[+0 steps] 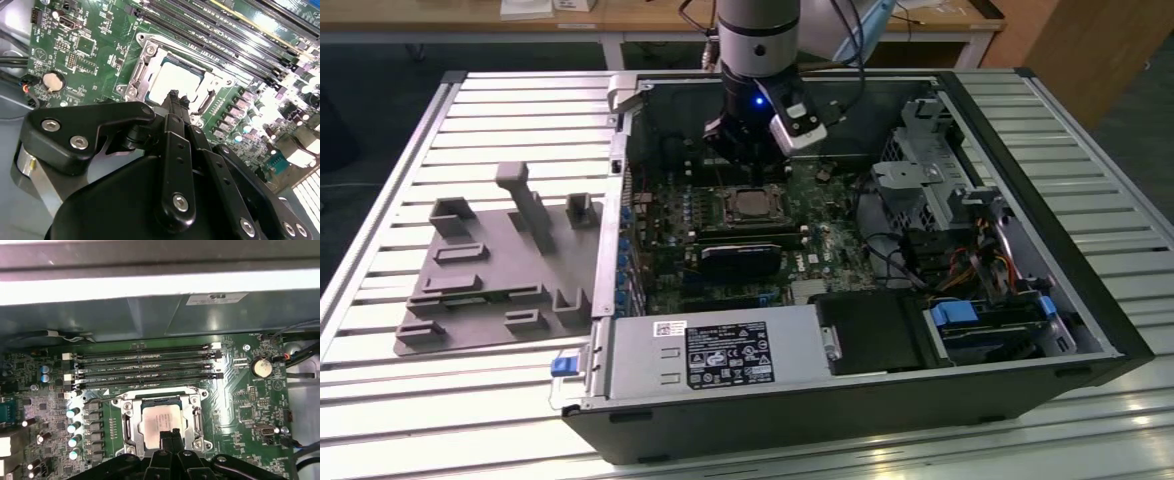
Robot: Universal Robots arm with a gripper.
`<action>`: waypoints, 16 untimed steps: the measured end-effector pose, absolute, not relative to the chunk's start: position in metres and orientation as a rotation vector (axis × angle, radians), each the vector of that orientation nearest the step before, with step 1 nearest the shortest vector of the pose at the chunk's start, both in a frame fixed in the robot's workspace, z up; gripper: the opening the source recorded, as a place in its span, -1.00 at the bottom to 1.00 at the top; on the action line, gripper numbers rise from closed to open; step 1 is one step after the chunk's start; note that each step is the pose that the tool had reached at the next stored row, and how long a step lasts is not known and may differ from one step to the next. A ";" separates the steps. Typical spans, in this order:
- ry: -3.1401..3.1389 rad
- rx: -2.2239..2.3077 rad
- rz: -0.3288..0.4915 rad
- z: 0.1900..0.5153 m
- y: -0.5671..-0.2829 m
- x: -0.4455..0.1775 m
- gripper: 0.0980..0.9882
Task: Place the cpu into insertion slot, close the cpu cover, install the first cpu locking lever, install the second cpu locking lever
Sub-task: 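Close the cpu cover, then install the first cpu locking lever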
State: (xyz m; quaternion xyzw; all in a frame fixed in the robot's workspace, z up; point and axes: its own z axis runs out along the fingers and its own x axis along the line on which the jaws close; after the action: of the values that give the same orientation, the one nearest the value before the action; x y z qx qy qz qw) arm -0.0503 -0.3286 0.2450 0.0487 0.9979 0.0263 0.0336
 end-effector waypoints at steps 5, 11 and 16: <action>3.069 0.150 0.081 0.246 -0.329 -0.050 -0.99; 3.070 0.150 0.081 0.246 -0.329 -0.050 -0.99; 3.070 0.150 0.081 0.246 -0.329 -0.052 -0.99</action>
State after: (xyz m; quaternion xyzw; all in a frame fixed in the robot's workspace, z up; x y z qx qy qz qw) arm -0.0518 -0.3286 0.2459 0.0487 0.9979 0.0263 0.0336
